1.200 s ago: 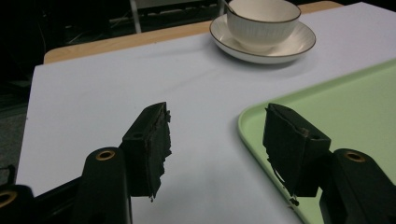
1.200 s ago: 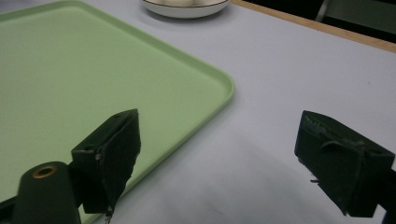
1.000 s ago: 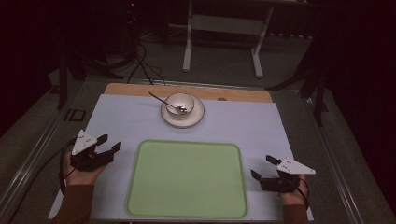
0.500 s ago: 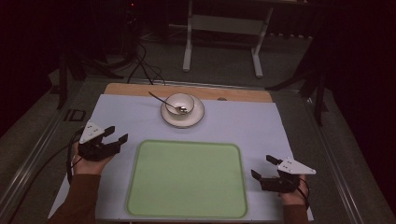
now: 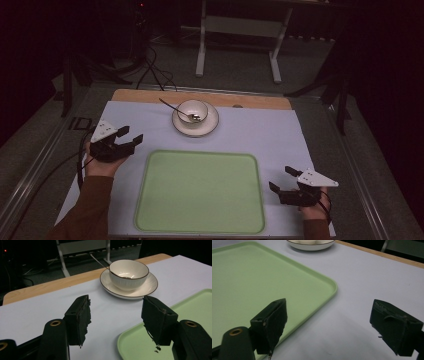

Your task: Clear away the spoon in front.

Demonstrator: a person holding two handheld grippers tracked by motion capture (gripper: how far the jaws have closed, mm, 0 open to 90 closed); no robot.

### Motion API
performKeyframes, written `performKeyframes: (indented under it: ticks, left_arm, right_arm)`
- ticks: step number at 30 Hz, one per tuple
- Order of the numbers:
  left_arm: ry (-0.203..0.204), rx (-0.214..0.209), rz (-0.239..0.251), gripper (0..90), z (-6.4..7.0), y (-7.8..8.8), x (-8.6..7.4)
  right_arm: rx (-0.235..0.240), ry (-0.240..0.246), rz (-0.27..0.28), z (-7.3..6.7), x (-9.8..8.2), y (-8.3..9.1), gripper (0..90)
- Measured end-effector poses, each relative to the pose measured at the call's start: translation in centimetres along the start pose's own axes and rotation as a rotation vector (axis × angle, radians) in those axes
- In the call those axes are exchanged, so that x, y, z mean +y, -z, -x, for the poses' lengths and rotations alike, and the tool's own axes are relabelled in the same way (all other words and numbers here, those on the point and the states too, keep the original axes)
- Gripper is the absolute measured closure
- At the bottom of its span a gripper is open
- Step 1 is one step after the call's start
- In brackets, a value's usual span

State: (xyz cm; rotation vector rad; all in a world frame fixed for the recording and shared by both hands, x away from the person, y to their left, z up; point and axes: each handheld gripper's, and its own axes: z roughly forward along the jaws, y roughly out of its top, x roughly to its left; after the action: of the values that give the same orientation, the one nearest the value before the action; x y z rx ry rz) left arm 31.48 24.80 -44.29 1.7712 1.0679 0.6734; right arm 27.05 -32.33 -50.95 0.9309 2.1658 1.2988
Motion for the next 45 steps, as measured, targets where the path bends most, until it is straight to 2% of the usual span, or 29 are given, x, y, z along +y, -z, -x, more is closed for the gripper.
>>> performKeyframes:
  ticks: [18,26,34,45]
  left_arm:
    - [-0.002,-0.015,-0.004,39.9,0.3,-2.5,1.8]
    - [0.02,-0.021,-0.005,39.9,0.1,-3.5,2.2]
    - [0.029,-0.013,-0.008,39.5,0.0,-4.6,2.6]
    - [0.021,-0.007,-0.017,39.1,0.0,-6.3,3.2]
  right_arm:
    - [0.003,-0.001,-0.001,0.0,0.0,0.0,14.1]
    - [0.004,-0.001,-0.002,0.0,0.0,0.0,14.1]
    - [0.005,-0.001,-0.002,0.0,0.0,-0.1,14.1]
    - [0.006,0.0,-0.003,0.0,0.0,-0.1,14.1]
